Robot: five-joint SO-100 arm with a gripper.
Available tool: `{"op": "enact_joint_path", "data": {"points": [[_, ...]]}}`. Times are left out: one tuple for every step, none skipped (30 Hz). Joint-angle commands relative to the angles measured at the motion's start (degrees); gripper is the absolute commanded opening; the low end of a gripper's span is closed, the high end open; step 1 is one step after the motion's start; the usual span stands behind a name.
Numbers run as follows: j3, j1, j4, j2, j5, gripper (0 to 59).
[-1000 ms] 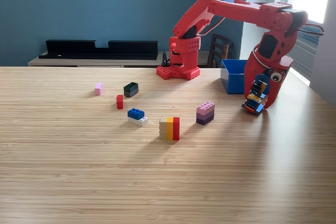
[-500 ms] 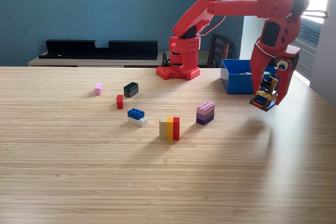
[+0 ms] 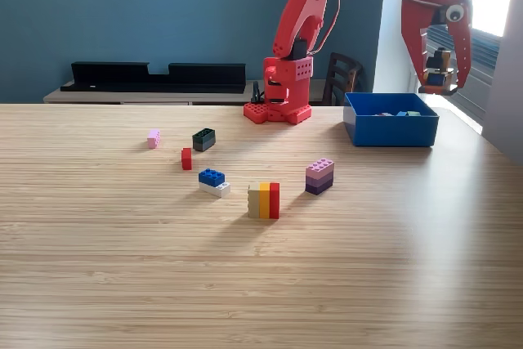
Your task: Grasp a lego block and put it in the bin.
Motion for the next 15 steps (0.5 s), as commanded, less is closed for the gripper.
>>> {"op": "enact_joint_path", "data": {"points": [[3.7, -7.7, 2.5, 13.8, 1.6, 0.0], [4.8, -9.3, 2.5, 13.9, 1.8, 0.0], [6.2, -11.1, 2.5, 13.9, 2.0, 0.0], [7.6, -12.7, 2.5, 13.9, 2.3, 0.0], [9.1, -14.4, 2.5, 13.9, 2.6, 0.0], [10.4, -16.1, 2.5, 13.9, 3.0, 0.0], [11.5, -17.8, 2.5, 13.9, 3.3, 0.0], [12.6, -19.3, 2.4, 13.9, 3.8, 0.0], [13.4, -20.8, 2.4, 13.9, 4.1, 0.0], [14.2, -22.0, 2.4, 13.9, 4.4, 0.0], [14.8, -22.9, 2.4, 13.9, 4.4, 0.0], [15.3, -23.5, 2.4, 13.9, 4.3, 0.0], [15.5, -23.7, 2.4, 13.9, 4.2, 0.0], [15.5, -23.7, 2.4, 13.9, 4.2, 0.0], [15.2, -23.6, 2.4, 13.9, 4.2, 0.0]]}}
